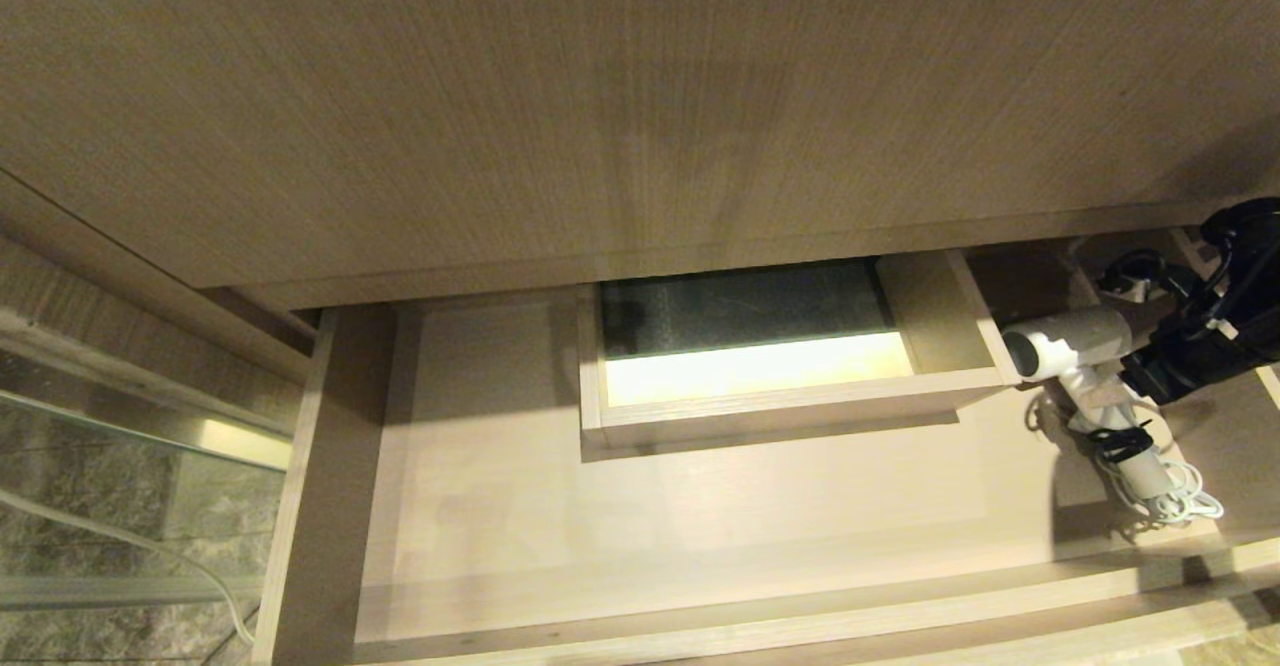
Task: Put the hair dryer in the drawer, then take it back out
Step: Take the hairdryer out
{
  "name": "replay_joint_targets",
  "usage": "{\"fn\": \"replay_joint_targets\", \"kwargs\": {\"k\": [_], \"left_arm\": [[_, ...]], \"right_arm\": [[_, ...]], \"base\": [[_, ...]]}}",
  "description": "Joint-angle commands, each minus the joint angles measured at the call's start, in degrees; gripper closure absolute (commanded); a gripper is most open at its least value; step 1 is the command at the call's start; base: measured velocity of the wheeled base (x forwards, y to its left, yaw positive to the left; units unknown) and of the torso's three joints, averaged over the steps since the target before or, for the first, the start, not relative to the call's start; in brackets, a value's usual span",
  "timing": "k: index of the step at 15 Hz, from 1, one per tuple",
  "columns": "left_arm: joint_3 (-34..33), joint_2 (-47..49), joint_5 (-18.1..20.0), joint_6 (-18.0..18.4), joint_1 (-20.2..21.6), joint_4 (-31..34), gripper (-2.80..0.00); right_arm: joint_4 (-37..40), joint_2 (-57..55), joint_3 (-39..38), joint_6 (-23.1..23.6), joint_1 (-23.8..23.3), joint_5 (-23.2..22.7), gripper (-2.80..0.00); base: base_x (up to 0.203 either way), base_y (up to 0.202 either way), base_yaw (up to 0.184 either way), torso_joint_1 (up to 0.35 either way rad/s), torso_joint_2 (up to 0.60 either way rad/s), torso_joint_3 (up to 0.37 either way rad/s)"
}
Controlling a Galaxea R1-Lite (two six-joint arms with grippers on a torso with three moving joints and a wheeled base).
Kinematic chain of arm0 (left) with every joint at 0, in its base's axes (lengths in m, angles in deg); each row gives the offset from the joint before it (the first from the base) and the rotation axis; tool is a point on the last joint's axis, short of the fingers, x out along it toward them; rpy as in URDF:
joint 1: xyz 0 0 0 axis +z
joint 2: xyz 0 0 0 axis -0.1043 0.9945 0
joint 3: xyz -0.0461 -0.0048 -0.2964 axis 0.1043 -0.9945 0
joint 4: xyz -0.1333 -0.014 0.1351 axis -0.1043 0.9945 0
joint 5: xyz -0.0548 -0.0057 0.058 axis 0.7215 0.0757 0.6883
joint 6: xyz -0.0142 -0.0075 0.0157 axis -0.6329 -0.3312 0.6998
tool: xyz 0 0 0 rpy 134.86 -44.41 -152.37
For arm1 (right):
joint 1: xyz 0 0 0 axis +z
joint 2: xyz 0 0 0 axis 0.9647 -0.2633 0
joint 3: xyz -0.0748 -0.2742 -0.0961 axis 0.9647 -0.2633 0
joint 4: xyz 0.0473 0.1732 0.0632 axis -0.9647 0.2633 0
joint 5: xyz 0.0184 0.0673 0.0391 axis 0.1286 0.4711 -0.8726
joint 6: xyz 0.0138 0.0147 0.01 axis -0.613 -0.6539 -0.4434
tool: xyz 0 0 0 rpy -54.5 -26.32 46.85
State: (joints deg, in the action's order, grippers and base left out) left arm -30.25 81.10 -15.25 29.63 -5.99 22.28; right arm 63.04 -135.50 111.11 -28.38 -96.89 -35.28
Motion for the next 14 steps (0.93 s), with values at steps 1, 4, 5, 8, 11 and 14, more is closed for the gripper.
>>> {"fn": "replay_joint_targets", "kwargs": {"k": [1,4,5,8,11,14], "left_arm": [[-0.05,-0.06,-0.02,0.00,0.00,0.02,0.00],[-0.02,-0.08,-0.02,0.00,0.00,-0.01,0.00],[-0.02,-0.09,-0.02,0.00,0.00,0.05,0.00],[-0.02,-0.05,-0.02,0.00,0.00,0.00,0.00],[0.00,0.00,-0.02,0.00,0.00,0.05,0.00],[0.01,-0.09,-0.02,0.00,0.00,-0.03,0.00]], "right_arm": [[-0.49,-2.67,0.75,-0.23,-0.19,-0.05,-2.80],[-3.39,-5.65,3.39,-2.66,-0.17,-0.06,-2.80],[-4.37,-7.62,5.00,-3.33,-0.14,-0.11,-2.80],[-7.12,-10.41,7.56,-4.07,0.01,-0.23,-2.80],[-9.50,-13.06,9.29,-6.83,1.10,-0.54,-2.80],[-11.45,-14.13,9.81,-8.47,2.20,-2.25,-2.80]], "base": [[0.000,0.000,0.000,0.000,0.00,0.000],[0.000,0.000,0.000,0.000,0.00,0.000],[0.000,0.000,0.000,0.000,0.00,0.000],[0.000,0.000,0.000,0.000,0.00,0.000],[0.000,0.000,0.000,0.000,0.00,0.000],[0.000,0.000,0.000,0.000,0.00,0.000]]}}
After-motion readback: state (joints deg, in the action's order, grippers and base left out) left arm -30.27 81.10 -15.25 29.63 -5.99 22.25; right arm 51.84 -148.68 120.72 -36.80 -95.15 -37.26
